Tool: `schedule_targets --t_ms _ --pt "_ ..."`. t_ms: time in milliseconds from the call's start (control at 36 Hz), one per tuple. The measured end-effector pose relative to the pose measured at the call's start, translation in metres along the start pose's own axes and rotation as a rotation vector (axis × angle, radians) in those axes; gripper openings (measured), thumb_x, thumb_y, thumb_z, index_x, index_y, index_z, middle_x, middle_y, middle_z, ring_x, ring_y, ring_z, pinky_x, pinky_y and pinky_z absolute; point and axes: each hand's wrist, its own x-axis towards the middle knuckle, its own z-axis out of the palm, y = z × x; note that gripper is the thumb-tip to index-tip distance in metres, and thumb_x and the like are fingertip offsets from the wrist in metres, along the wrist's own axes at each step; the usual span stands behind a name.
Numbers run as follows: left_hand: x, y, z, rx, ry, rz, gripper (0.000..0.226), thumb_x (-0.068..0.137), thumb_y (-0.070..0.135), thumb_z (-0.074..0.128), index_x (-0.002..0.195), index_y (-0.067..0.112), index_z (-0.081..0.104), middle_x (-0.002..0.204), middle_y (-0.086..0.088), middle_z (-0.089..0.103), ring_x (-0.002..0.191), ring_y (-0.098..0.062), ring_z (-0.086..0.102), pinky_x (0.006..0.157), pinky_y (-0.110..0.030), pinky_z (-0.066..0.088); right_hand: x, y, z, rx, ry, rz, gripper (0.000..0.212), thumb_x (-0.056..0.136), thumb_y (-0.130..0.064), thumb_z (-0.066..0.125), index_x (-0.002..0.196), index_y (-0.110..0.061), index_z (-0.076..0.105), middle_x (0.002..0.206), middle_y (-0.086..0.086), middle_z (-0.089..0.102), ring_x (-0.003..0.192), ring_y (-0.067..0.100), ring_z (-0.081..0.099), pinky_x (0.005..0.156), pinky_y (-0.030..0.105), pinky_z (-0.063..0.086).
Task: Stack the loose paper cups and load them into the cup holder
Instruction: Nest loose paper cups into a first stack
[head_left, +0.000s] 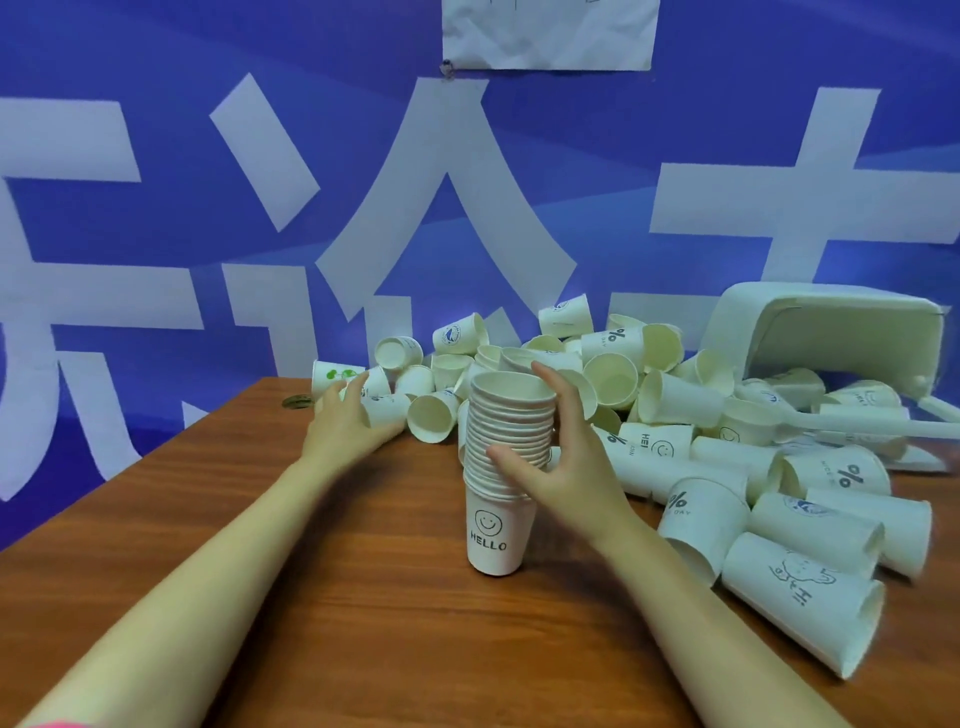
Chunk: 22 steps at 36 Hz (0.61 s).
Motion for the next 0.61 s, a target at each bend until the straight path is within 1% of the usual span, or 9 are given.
schedule_targets --t_ms 167,250,306,333,417,472,528,556,611 --pt "0.012 -0.013 0.016 0.055 -0.058 0.039 0.078 0.08 0.032 0.071 0.147 0.02 0.034 0.145 -0.014 0.036 0.132 -0.036 0.038 0.104 -0.045 0.036 0.0 0.002 0.0 -0.015 -0.014 -0.003 0.076 0.072 -0.048 0.073 0.13 -0.055 0.025 0.118 -0.051 0.043 0.112 -0.018 0.049 0.09 0.005 0.04" --pt "0.005 -0.011 0.012 -0.056 0.024 0.061 0.072 0.077 0.038 0.073 0.141 0.021 0.043 0.136 -0.013 0.047 0.123 -0.034 0.048 0.1 -0.045 0.041 0.0 0.001 0.001 -0.003 -0.02 0.002 0.077 0.072 -0.05 0.073 0.129 -0.059 0.023 0.12 -0.049 0.042 0.113 -0.018 0.048 0.09 0.005 0.041" --pt "-0.003 -0.003 0.002 -0.203 0.109 0.089 0.069 0.071 0.046 0.072 0.131 0.02 0.051 0.122 -0.004 0.056 0.111 -0.024 0.055 0.093 -0.042 0.047 0.0 0.001 0.001 0.011 -0.016 0.014 0.077 0.069 -0.057 0.071 0.127 -0.065 0.02 0.123 -0.043 0.044 0.115 -0.015 0.049 0.091 0.007 0.042" --pt "-0.006 0.0 -0.004 -0.269 0.15 0.086 0.07 0.07 0.044 0.07 0.132 0.019 0.049 0.121 -0.002 0.055 0.112 -0.022 0.053 0.093 -0.041 0.046 0.0 0.0 0.002 0.016 -0.014 0.02 0.077 0.068 -0.06 0.069 0.126 -0.068 0.019 0.125 -0.042 0.044 0.116 -0.014 0.05 0.092 0.008 0.042" --pt "-0.014 0.01 -0.024 -0.36 0.241 0.088 0.069 0.084 0.028 0.067 0.145 0.018 0.036 0.143 -0.006 0.043 0.132 -0.024 0.04 0.106 -0.039 0.036 0.0 0.0 0.004 0.031 0.0 0.024 0.079 0.068 -0.06 0.067 0.127 -0.071 0.016 0.128 -0.043 0.043 0.119 -0.013 0.048 0.094 0.006 0.039" --pt "-0.019 0.019 -0.04 -0.455 0.249 0.114 0.069 0.086 0.034 0.062 0.147 0.023 0.033 0.148 -0.004 0.041 0.135 -0.022 0.039 0.109 -0.04 0.036 -0.001 -0.001 0.006 0.049 0.0 0.028 0.084 0.07 -0.058 0.066 0.133 -0.067 0.012 0.139 -0.032 0.041 0.125 -0.012 0.044 0.096 0.005 0.036" --pt "-0.029 0.034 -0.057 -0.583 0.241 0.137 0.073 0.081 0.044 0.056 0.148 0.029 0.033 0.147 -0.002 0.043 0.133 -0.018 0.042 0.107 -0.039 0.039 -0.002 -0.001 0.009 0.057 -0.006 0.03 0.088 0.072 -0.057 0.066 0.138 -0.062 0.007 0.149 -0.021 0.036 0.132 -0.011 0.037 0.099 0.002 0.031" --pt "-0.035 0.043 -0.065 -0.648 0.242 0.164 0.073 0.08 0.046 0.055 0.148 0.031 0.033 0.145 0.0 0.045 0.131 -0.015 0.044 0.105 -0.036 0.041 -0.003 -0.001 0.009 0.059 -0.012 0.029 0.09 0.073 -0.057 0.066 0.14 -0.06 0.006 0.151 -0.022 0.032 0.133 -0.012 0.034 0.1 0.001 0.029" --pt "-0.048 0.063 -0.079 -0.774 0.242 0.232 0.069 0.082 0.045 0.055 0.147 0.032 0.036 0.141 0.003 0.049 0.124 -0.009 0.049 0.095 -0.026 0.047 -0.004 -0.001 0.01 0.072 -0.024 0.031 0.092 0.076 -0.052 0.068 0.143 -0.056 0.005 0.147 -0.035 0.027 0.131 -0.02 0.029 0.099 -0.001 0.026"
